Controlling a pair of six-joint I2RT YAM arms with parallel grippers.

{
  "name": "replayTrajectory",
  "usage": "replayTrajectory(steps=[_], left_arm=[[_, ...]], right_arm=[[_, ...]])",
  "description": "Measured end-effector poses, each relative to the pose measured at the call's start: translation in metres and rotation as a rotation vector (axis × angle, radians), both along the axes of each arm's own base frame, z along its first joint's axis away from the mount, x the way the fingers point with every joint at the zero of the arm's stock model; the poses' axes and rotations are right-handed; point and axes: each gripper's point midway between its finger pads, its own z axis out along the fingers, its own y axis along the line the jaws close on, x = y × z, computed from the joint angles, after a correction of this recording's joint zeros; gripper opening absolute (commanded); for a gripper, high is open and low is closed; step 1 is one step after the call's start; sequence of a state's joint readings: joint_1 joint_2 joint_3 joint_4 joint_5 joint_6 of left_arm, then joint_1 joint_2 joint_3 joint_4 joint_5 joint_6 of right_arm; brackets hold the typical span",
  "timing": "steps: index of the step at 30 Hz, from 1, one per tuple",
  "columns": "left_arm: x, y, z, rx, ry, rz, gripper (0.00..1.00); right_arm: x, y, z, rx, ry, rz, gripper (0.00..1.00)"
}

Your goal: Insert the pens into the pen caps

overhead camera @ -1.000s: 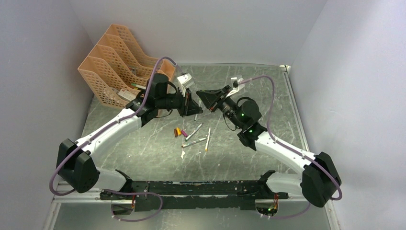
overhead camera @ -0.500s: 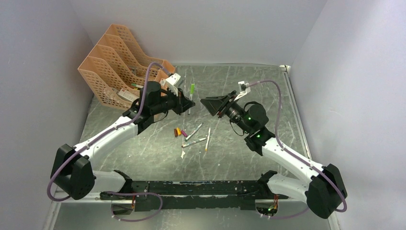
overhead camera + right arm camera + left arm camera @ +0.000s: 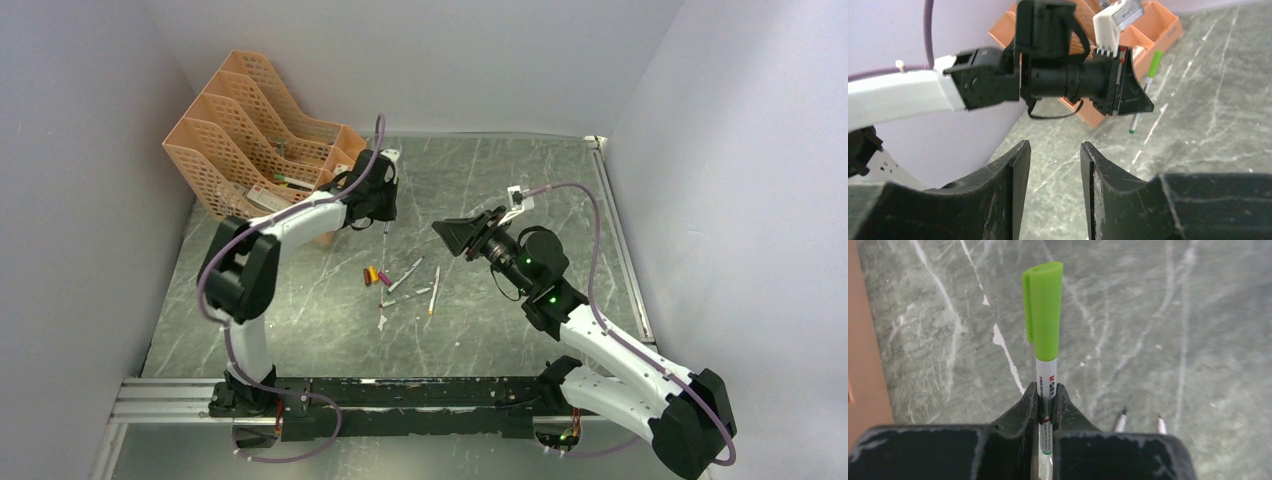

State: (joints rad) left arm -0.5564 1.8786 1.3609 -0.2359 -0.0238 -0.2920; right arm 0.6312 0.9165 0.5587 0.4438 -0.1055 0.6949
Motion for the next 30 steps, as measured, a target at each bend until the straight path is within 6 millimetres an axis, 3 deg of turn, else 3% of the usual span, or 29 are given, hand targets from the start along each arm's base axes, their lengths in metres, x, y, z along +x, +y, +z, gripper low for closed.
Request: replayTrajectory(steps=[4,11,17,20,25,27,30], left_arm=[[0.014,0.007,-0.029,0.095,0.074,0.05,0.09],[0.021,0.019,-0.058,0.2,0.149,0.094,0.21],[0.016,0.026,-0.074,0.249,0.201,0.1,0.34],[0.014,0.027,-0.075,0.256,0.208,0.101,0.43],[0.015,0.027,-0.074,0.253,0.201,0.098,0.52],[0.013,0.027,-0.068,0.245,0.186,0.091,0.53],[0.007,0.027,-0.046,0.237,0.12,0.09,0.55]], right_arm=[[0.0,0.0,-0.026,-0.037,0.05,0.0,0.41],[0.0,0.007,-0.064,-0.095,0.133,0.034,0.42],[-0.002,0.006,-0.077,-0.117,0.16,0.041,0.4],[-0.001,0.006,-0.087,-0.15,0.181,0.039,0.4],[0.007,0.004,-0.135,-0.287,0.329,0.009,0.43],[0.01,0.001,-0.159,-0.366,0.408,-0.022,0.61],[0.011,-0.002,-0.184,-0.475,0.486,-0.076,0.63]])
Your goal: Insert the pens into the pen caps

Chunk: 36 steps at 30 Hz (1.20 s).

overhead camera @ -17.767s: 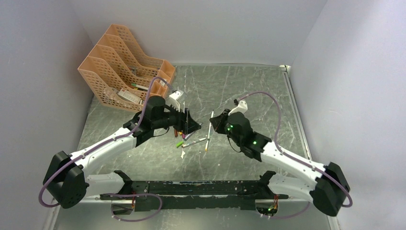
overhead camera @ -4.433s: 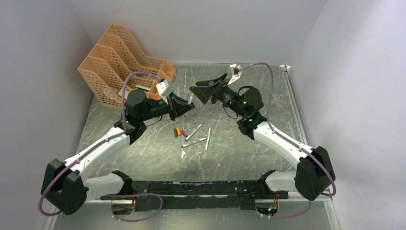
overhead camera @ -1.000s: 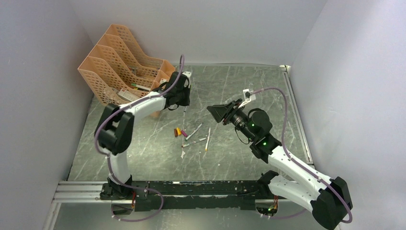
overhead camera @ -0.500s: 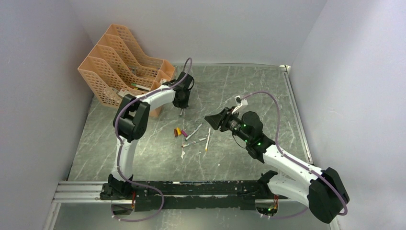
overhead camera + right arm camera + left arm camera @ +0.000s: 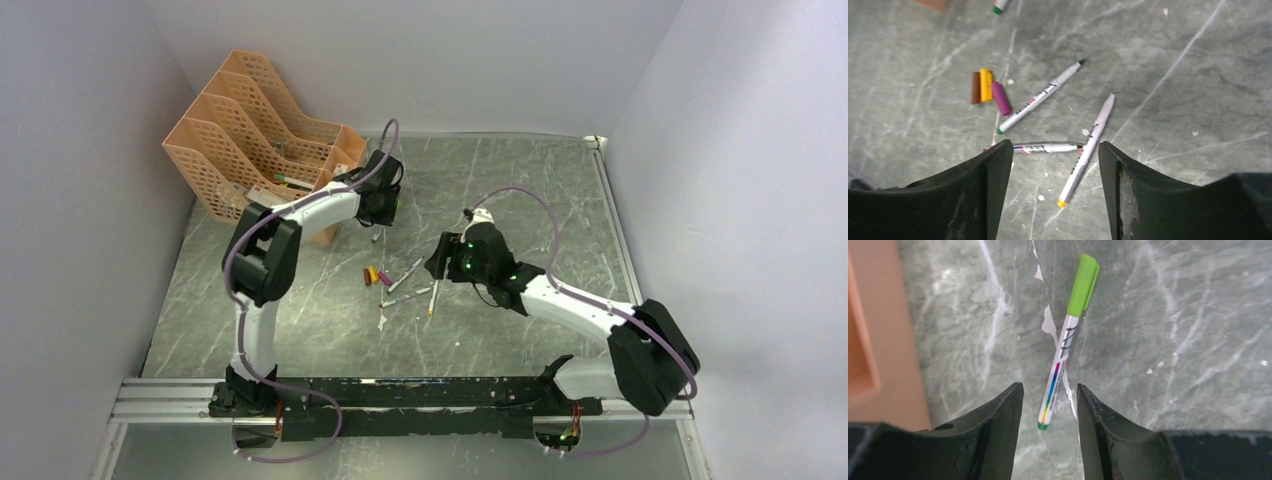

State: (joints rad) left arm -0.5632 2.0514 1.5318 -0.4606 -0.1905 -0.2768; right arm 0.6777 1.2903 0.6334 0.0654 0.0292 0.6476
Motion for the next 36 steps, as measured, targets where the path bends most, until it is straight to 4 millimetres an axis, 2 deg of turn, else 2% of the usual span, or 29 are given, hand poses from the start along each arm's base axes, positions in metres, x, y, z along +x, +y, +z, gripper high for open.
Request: replayTrajectory(steps=[7,9,12,16,22,26,28,30,36], left_arm=[[-0.029,-0.019,0.09,-0.078,-0.275,-0.008,0.52],[-0.04,-0.016,0.109,-0.108,-0.335,0.004,0.52],[-0.052,0.001,0.124,-0.128,-0.401,0.045,0.52],[-0.062,0.02,0.124,-0.112,-0.431,0.089,0.52],[-0.066,0.031,0.121,-0.086,-0.44,0.113,0.52],[-0.067,0.033,0.124,-0.091,-0.452,0.117,0.52],[-0.067,0.033,0.126,-0.097,-0.459,0.119,0.52],[-0.067,0.033,0.126,-0.101,-0.462,0.118,0.52],[-0.07,0.026,0.125,-0.122,-0.449,0.074,0.52]], right_arm=[[-0.003,-0.002,-0.043,-0.201,0.099,-0.061,0.5],[0.0,-0.003,-0.054,-0.261,0.124,-0.09,0.47],[0.003,0.0,-0.064,-0.332,0.146,-0.117,0.46],[0.002,0.004,-0.073,-0.381,0.163,-0.131,0.44],[0.003,0.0,-0.083,-0.436,0.192,-0.172,0.33],[0.008,0.0,-0.084,-0.467,0.192,-0.203,0.1],[0.011,0.001,-0.084,-0.473,0.192,-0.219,0.03],[0.013,0.002,-0.084,-0.469,0.19,-0.227,0.0],[0.015,0.001,-0.08,-0.457,0.182,-0.254,0.0]])
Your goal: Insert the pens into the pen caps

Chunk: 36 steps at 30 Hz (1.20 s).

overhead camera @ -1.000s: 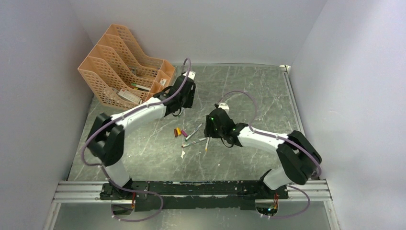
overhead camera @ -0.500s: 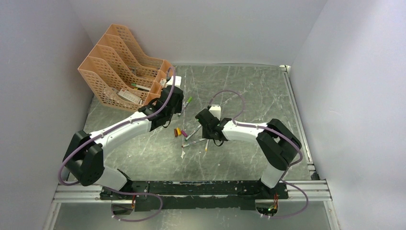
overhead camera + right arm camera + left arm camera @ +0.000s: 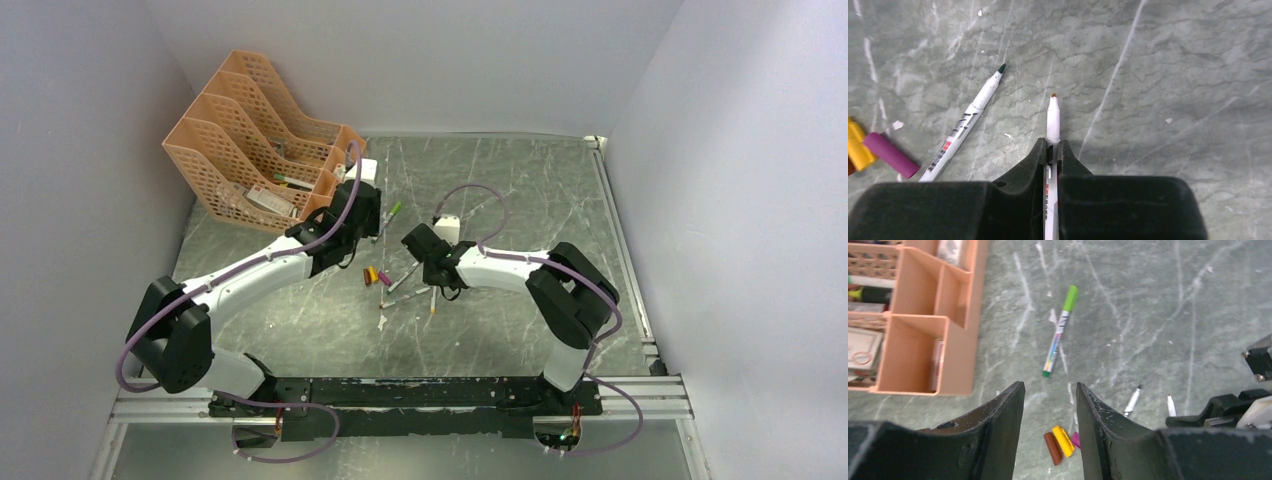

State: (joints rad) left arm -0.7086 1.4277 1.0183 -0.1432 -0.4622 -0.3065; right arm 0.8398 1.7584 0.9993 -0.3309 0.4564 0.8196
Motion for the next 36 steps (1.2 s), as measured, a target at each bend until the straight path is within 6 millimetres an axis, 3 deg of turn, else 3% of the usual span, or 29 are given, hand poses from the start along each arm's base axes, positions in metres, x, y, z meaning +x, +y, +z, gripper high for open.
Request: replayTrajectory(steps=[2,4,6,11,15,18,23,25,30,36], left_arm=[[-0.004,-0.01,-0.001,-0.022,0.019,-0.054,0.39],[-0.009,-0.027,0.001,-0.078,0.043,-0.137,0.37],[-0.014,-0.049,0.007,-0.18,0.064,-0.245,0.42],[-0.034,-0.094,0.028,-0.468,0.063,-0.493,0.64],[-0.066,-0.113,0.043,-0.68,0.042,-0.674,0.71],[-0.088,-0.123,0.066,-0.816,0.022,-0.799,0.72],[-0.116,-0.133,0.121,-1.048,-0.082,-1.038,0.69],[-0.122,-0.136,0.121,-1.121,-0.059,-1.093,0.69],[-0.123,-0.141,0.101,-1.202,0.067,-1.085,0.74],[-0.137,-0.146,0.115,-1.225,0.052,-1.147,0.75]], right_arm=[[0.0,-0.003,0.011,0.014,-0.027,-0.007,0.0],[0.001,-0.004,0.03,0.048,-0.069,-0.008,0.0],[0.001,-0.007,0.063,0.119,-0.155,0.0,0.0],[-0.002,-0.012,0.169,0.375,-0.45,0.05,0.0],[-0.011,-0.018,0.219,0.49,-0.609,0.111,0.0],[-0.019,-0.021,0.241,0.534,-0.684,0.159,0.0],[-0.03,-0.026,0.278,0.595,-0.792,0.213,0.0],[-0.033,-0.026,0.287,0.611,-0.818,0.229,0.0],[-0.04,-0.024,0.302,0.644,-0.854,0.272,0.0],[-0.041,-0.018,0.307,0.653,-0.863,0.31,0.0]])
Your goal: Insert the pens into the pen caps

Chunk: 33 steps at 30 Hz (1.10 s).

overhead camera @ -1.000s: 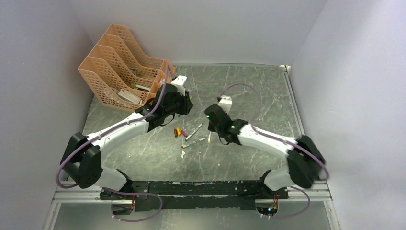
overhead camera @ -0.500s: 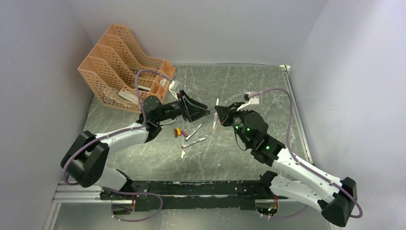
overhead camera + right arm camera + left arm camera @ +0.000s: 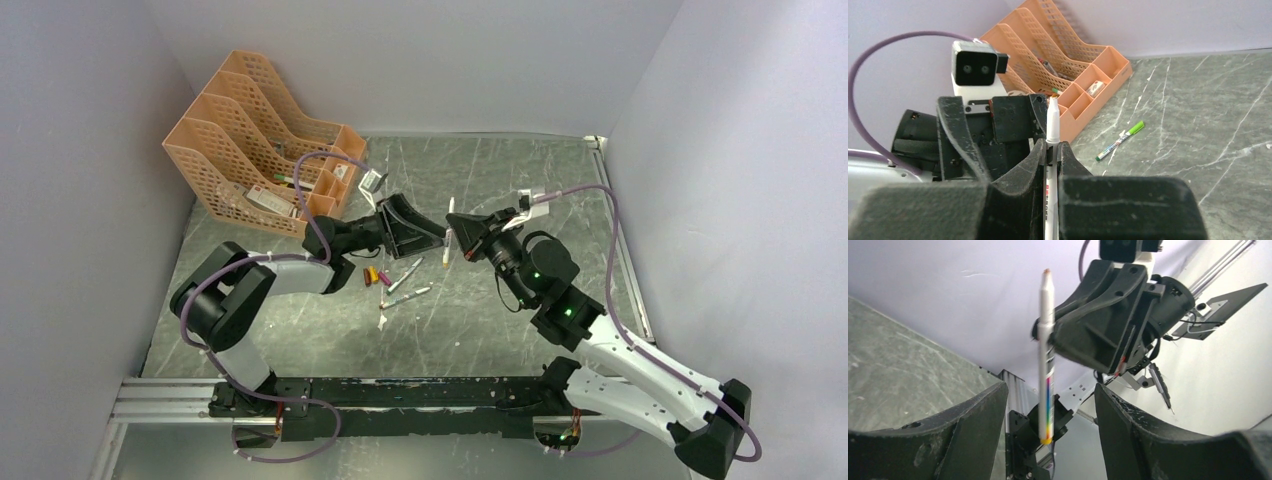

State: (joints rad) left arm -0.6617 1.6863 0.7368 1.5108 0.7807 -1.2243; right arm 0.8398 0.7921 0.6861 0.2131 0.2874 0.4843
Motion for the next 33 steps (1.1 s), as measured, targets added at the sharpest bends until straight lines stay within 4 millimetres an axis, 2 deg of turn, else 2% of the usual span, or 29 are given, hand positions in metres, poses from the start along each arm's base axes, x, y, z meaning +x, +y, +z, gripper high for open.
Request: replayTrajectory(steps=[3,5,7,10,13,18,20,22,24,26,27,28,29,30,32,33], left_arm=[[-0.006,-0.005,0.01,-0.016,-0.01,-0.033,0.74],[-0.007,-0.01,0.018,-0.03,-0.027,-0.049,0.68],[-0.01,-0.013,0.022,-0.039,-0.038,-0.058,0.55],[-0.011,-0.015,0.023,-0.042,-0.038,-0.058,0.26],[-0.007,-0.014,0.024,-0.049,-0.03,-0.048,0.07],[-0.007,-0.014,0.025,-0.059,-0.043,-0.04,0.07],[-0.007,-0.014,0.025,-0.059,-0.051,-0.037,0.07],[-0.008,-0.015,0.023,-0.054,-0.069,-0.036,0.07],[-0.013,-0.017,0.019,-0.029,-0.107,-0.057,0.07],[-0.015,-0.022,0.014,0.006,-0.142,-0.069,0.07],[-0.015,-0.024,0.013,0.027,-0.162,-0.07,0.07],[-0.014,-0.026,0.011,0.048,-0.176,-0.066,0.07],[-0.013,-0.028,0.01,0.07,-0.193,-0.064,0.07],[-0.012,-0.029,0.01,0.09,-0.209,-0.058,0.07],[-0.011,-0.029,0.011,0.125,-0.243,-0.047,0.07],[-0.012,-0.028,0.012,0.135,-0.258,-0.042,0.07]], right_arm=[[0.002,0.005,-0.003,-0.013,0.001,0.01,0.0],[0.003,0.007,-0.006,-0.02,0.002,0.015,0.0],[0.004,0.01,-0.006,-0.024,0.0,0.021,0.0],[0.003,0.013,0.0,-0.017,-0.013,0.038,0.0],[0.001,0.012,0.015,0.021,-0.047,0.046,0.0],[-0.001,0.012,0.02,0.026,-0.06,0.048,0.01],[-0.001,0.012,0.021,0.027,-0.061,0.048,0.25],[-0.001,0.012,0.021,0.026,-0.062,0.048,0.39],[0.0,0.012,0.019,0.012,-0.059,0.046,0.45],[0.002,0.014,0.018,-0.007,-0.053,0.044,0.47],[0.003,0.015,0.019,-0.016,-0.05,0.044,0.46],[0.005,0.016,0.019,-0.026,-0.047,0.044,0.41],[0.006,0.017,0.021,-0.033,-0.046,0.044,0.34],[0.007,0.018,0.022,-0.038,-0.046,0.043,0.21],[0.007,0.018,0.021,-0.05,-0.047,0.042,0.04],[0.008,0.017,0.02,-0.056,-0.043,0.039,0.0]])
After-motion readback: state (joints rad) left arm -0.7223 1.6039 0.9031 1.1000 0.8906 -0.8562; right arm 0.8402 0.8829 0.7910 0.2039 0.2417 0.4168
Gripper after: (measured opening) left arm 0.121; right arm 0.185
